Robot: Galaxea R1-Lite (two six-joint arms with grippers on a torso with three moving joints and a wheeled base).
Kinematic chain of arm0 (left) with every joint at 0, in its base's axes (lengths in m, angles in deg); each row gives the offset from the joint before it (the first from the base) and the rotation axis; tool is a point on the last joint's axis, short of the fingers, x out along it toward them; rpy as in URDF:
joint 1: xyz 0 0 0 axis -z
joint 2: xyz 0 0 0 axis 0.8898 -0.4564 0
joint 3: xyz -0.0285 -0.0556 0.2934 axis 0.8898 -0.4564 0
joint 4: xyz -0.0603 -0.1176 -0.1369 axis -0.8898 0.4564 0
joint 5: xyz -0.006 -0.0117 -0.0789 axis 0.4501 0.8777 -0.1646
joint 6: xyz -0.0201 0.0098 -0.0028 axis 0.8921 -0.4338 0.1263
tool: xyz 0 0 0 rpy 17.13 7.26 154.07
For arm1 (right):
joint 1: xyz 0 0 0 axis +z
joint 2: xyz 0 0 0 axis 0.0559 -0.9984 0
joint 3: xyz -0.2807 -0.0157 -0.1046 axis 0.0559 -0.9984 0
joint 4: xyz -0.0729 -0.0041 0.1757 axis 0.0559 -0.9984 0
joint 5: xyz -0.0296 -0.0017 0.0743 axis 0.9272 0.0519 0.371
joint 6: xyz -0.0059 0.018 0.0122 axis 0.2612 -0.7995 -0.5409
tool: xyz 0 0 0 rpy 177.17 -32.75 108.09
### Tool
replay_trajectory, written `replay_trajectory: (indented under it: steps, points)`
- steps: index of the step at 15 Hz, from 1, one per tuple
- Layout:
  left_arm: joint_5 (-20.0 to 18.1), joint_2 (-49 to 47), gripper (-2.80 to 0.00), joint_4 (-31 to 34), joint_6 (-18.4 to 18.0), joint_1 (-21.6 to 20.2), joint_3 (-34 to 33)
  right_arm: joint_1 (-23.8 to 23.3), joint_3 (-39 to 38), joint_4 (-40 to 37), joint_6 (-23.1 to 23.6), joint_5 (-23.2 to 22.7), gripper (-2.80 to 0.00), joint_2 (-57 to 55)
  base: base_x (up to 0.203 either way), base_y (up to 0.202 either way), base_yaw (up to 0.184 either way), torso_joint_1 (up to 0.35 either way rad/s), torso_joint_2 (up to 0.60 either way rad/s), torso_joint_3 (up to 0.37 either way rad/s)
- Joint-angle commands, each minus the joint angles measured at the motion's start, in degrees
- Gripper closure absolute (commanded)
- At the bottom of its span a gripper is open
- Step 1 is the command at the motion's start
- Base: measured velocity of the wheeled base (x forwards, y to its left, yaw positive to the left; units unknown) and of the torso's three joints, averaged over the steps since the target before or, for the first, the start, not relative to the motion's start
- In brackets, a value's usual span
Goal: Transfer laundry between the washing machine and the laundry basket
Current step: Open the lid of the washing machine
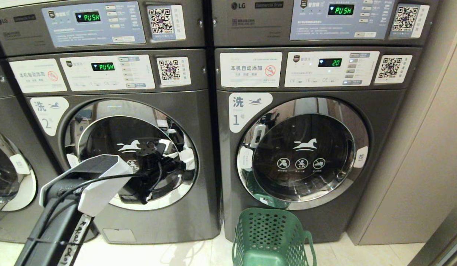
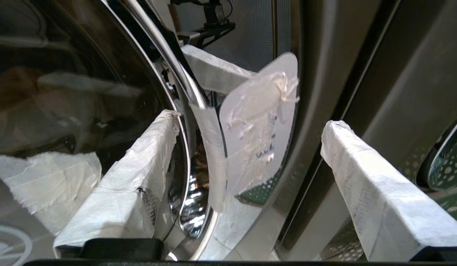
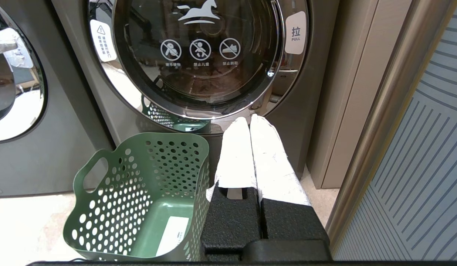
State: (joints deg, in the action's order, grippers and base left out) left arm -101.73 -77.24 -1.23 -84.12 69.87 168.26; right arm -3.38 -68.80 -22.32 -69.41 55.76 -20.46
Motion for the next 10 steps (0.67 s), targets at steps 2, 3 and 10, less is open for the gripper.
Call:
replay_trajectory:
  steps: [2, 3, 10]
  points:
    - [-0.20, -2.78, -2.80, 0.55, 1.72, -0.20, 4.18, 0.01, 0.00, 0.02, -0.06, 0.02, 0.00, -0.02, 0.000, 0.000, 0.000, 0.000, 0.00, 0.000]
    - [-0.79, -3.15, -2.80, 0.96, 2.19, -0.27, 4.89, 0.01, 0.00, 0.02, -0.03, 0.02, 0.00, -0.04, 0.000, 0.000, 0.000, 0.000, 0.00, 0.000]
    - [-9.31, -3.73, -2.80, 0.90, 3.16, -1.11, 5.50, 0.01, 0.00, 0.02, -0.03, 0.02, 0.00, 0.05, 0.000, 0.000, 0.000, 0.000, 0.00, 0.000]
